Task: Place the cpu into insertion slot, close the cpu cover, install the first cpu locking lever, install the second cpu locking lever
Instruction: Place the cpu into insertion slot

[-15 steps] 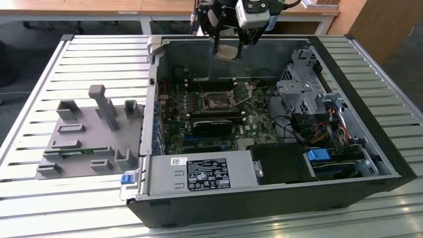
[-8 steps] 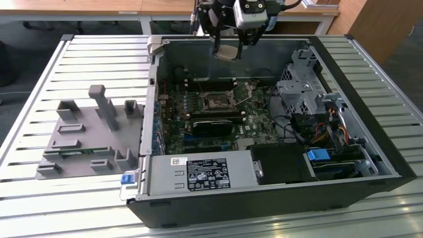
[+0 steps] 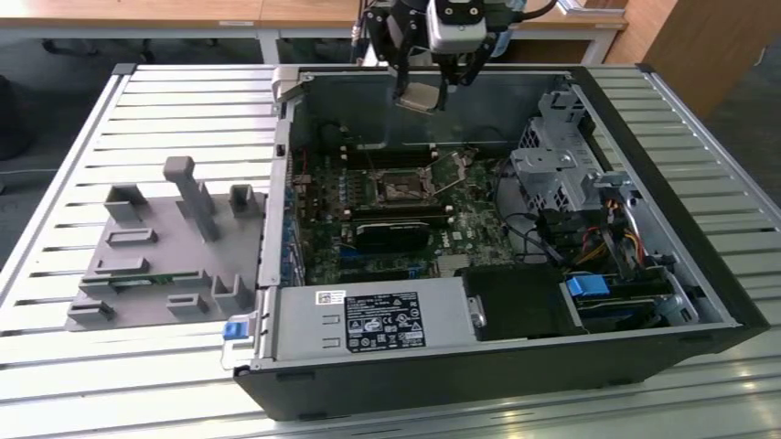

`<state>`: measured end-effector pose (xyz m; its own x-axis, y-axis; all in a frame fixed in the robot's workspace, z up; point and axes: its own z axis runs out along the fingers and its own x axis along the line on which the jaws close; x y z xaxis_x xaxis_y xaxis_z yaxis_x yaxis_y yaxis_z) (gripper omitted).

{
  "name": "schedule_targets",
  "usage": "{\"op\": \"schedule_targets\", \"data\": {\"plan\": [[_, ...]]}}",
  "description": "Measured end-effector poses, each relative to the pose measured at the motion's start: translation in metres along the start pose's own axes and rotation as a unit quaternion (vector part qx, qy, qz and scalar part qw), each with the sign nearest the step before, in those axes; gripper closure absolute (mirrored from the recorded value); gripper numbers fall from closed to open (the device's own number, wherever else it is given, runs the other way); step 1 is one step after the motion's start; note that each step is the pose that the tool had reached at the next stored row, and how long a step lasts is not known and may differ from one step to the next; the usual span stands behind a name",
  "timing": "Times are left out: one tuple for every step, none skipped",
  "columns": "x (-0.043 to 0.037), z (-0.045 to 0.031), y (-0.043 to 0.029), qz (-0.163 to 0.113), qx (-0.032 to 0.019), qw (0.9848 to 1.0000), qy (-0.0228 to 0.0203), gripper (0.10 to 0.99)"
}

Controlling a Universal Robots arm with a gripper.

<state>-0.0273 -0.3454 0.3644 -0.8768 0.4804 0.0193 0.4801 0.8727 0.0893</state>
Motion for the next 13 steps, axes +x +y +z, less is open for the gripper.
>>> {"op": "schedule_targets", "data": {"plan": [[0.0, 0.0, 0.0, 0.004, -0.0001, 1.0, -0.0004, 0.545], [0.0, 0.0, 0.0, 0.009, -0.0002, 1.0, -0.0008, 0.545], [0.0, 0.0, 0.0, 0.013, -0.0002, 0.9999, -0.0012, 0.545], [0.0, 0.0, 0.0, 0.018, -0.0003, 0.9998, -0.0016, 0.545], [0.0, 0.0001, 0.0, 0.023, -0.0005, 0.9997, -0.002, 0.545], [0.0, 0.0001, 0.0, 0.027, -0.0005, 0.9996, -0.0025, 0.545], [0.0, 0.0001, 0.0, 0.032, -0.0006, 0.9995, -0.0029, 0.545], [0.0, 0.0001, 0.0, 0.036, -0.0007, 0.9993, -0.0032, 0.545], [0.0, 0.0001, 0.0, 0.04, -0.0008, 0.9992, -0.0036, 0.545], [0.0, 0.0001, 0.0, 0.044, -0.0008, 0.999, -0.004, 0.545], [0.0, 0.0001, 0.0, 0.049, -0.0009, 0.9988, -0.0044, 0.545], [0.0, 0.0002, 0.0, 0.053, -0.0011, 0.9986, -0.0048, 0.545], [0.0, 0.0002, 0.0, 0.058, -0.0011, 0.9983, -0.0052, 0.545]]}}
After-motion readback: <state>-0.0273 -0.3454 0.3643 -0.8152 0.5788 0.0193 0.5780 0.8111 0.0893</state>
